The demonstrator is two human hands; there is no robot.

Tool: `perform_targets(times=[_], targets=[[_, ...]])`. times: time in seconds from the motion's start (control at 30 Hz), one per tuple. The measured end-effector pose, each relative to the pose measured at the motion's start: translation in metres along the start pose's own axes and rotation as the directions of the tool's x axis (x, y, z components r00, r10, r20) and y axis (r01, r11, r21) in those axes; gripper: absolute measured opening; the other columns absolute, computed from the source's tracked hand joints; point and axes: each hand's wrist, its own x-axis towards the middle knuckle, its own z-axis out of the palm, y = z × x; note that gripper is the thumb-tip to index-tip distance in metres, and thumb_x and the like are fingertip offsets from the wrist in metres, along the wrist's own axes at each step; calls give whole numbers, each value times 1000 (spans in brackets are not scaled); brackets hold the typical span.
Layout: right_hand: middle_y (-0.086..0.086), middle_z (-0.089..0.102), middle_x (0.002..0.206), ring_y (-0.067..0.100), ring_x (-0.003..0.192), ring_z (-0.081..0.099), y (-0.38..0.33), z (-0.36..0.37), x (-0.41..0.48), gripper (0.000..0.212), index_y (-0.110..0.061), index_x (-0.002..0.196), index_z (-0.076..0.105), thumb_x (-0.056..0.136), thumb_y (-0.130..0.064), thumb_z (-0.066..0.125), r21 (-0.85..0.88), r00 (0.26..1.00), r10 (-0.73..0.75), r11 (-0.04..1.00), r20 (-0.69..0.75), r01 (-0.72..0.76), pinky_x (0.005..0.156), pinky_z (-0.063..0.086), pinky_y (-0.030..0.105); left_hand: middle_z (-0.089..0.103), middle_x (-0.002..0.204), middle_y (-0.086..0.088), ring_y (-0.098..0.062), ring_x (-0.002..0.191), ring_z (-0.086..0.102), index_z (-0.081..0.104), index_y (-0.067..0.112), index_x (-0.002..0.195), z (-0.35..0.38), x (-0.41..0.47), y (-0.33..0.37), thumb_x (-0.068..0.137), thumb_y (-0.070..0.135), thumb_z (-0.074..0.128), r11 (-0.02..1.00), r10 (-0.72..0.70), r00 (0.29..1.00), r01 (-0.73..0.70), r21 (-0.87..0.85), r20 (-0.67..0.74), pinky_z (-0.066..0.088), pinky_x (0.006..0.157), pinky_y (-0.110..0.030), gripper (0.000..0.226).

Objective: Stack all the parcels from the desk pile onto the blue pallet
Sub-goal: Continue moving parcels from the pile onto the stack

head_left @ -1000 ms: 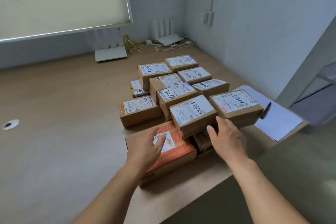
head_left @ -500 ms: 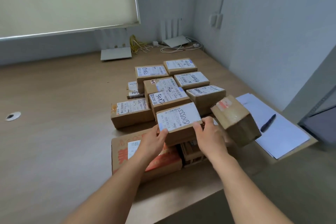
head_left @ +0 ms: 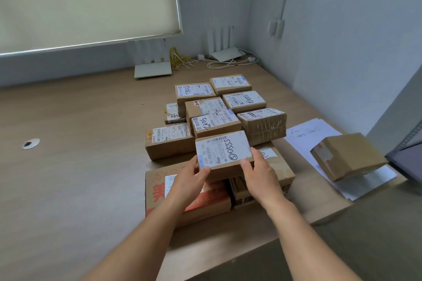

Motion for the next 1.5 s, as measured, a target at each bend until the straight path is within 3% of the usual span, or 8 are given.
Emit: perform_targets(times=[0.47,0.53,0.63,0.77,0.9,1.07,1.23,1.5], targets=[[2,44,142,21,126,44,-4,22,-14,54,-21,147,26,98,-34,42,8,991,-135,991,-10,135,104,37,35,57,128,18,-10,117,53,39,51,130,-17,-22,-15,97,30,47,999,42,995,-41,10,-86,46,99,-44,40],[4,43,144,22,128,42,-8,27,-18,55,-20,148,26,98,-34,43,4,988,-156,988,-5,156,105,36,36,57,127,21,-7,115,54,39,50,131,-23,-27,-18,97,29,48,999,50,994,-50,5,-100,47,98,-39,41],[4,39,147,21,132,38,-14,37,-26,56,-18,148,25,98,-34,44,-1,982,-188,982,-7,188,107,31,34,56,116,26,5,104,55,40,49,127,-35,-39,-22,96,25,50,999,36,992,-40,-26,-123,44,87,-17,41],[3,41,144,19,130,39,-27,54,-44,57,-17,147,25,97,-35,45,-10,971,-237,971,1,237,105,32,31,58,124,19,-4,113,55,41,46,133,-56,-55,-36,92,29,55,999,10,986,-16,-30,-168,44,100,-31,47],[2,46,139,18,122,47,-46,73,-60,60,-20,146,27,94,-37,51,-30,959,-283,958,12,284,100,38,33,61,122,19,-4,110,58,45,46,131,-83,-72,-53,92,26,55,998,16,979,-27,-51,-201,46,96,-28,45],[0,40,146,17,133,36,-84,108,-87,63,-19,148,24,94,-36,52,-14,939,-334,942,82,336,105,32,30,59,123,19,-1,110,57,40,43,137,-130,-102,-75,93,25,55,997,8,965,-27,-68,-262,45,94,-24,50],[2,44,142,19,127,41,-128,153,-118,62,-19,147,27,93,-35,53,2,914,-389,920,118,391,100,35,30,59,116,22,8,103,56,41,50,130,-187,-139,-102,92,24,56,996,1,943,-32,-89,-331,41,77,-8,48],[1,47,138,15,123,45,-195,238,-178,58,-19,145,29,94,-34,52,10,847,-509,858,152,514,97,41,30,59,119,18,5,104,57,36,49,134,-280,-201,-158,93,25,56,993,-19,892,-35,-110,-452,42,83,-17,52]])
